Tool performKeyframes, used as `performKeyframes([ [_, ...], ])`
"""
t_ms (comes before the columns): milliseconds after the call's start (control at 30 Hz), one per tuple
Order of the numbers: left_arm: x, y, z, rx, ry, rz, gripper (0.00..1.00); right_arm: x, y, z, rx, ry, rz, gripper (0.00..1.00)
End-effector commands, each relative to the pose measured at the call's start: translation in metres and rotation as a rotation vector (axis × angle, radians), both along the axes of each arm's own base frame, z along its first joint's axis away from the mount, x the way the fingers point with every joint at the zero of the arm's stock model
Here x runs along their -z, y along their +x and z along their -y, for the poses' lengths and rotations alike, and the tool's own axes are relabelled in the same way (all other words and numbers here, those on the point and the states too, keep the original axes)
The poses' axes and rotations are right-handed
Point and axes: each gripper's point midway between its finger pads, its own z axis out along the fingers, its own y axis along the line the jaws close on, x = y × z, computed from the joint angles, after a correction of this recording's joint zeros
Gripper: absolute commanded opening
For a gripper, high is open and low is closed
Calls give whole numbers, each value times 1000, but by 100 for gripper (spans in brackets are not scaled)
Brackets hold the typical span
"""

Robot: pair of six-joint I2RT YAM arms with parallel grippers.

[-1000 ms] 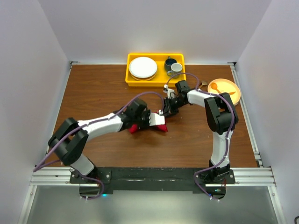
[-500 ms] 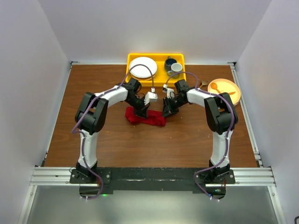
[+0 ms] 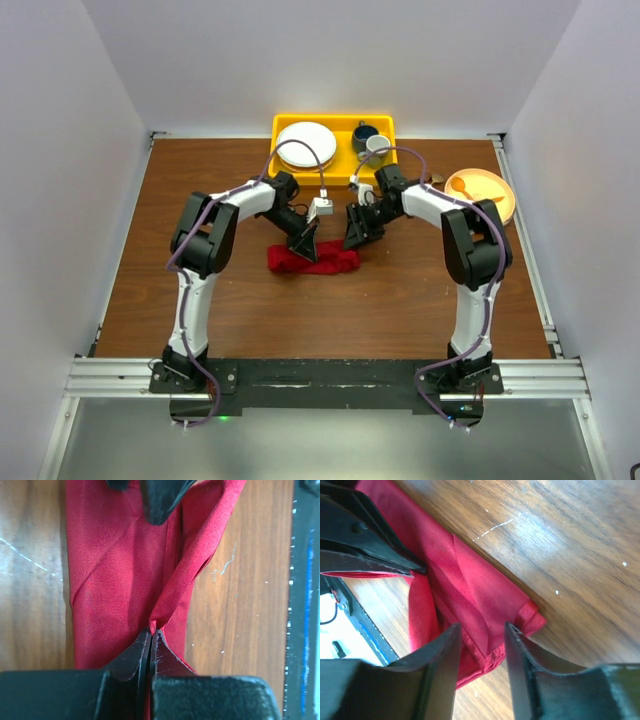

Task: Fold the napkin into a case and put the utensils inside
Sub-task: Fold the 2/3-rectangle-folded napkin at the center of the board, then move the smaller rectangle folded napkin to the center of the board.

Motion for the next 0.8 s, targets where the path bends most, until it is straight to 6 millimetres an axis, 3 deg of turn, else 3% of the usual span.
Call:
performKeyframes([
  [0, 20, -6, -14, -12, 61, -83, 0, -53, 20, -1, -14, 62, 135, 54],
  [67, 23, -6, -15, -18, 59, -97, 0, -63, 22, -1, -16, 83, 150, 65],
  [233, 28, -4, -19, -31, 55, -144, 0, -79, 15, -5, -180, 152, 256, 75],
  [467, 30, 3, -21, -54, 35, -198, 0, -82, 21, -9, -402, 141, 486, 78],
  [767, 37, 6, -25, -78, 34, -255, 0, -67, -7, -36, -685, 162, 640, 79],
])
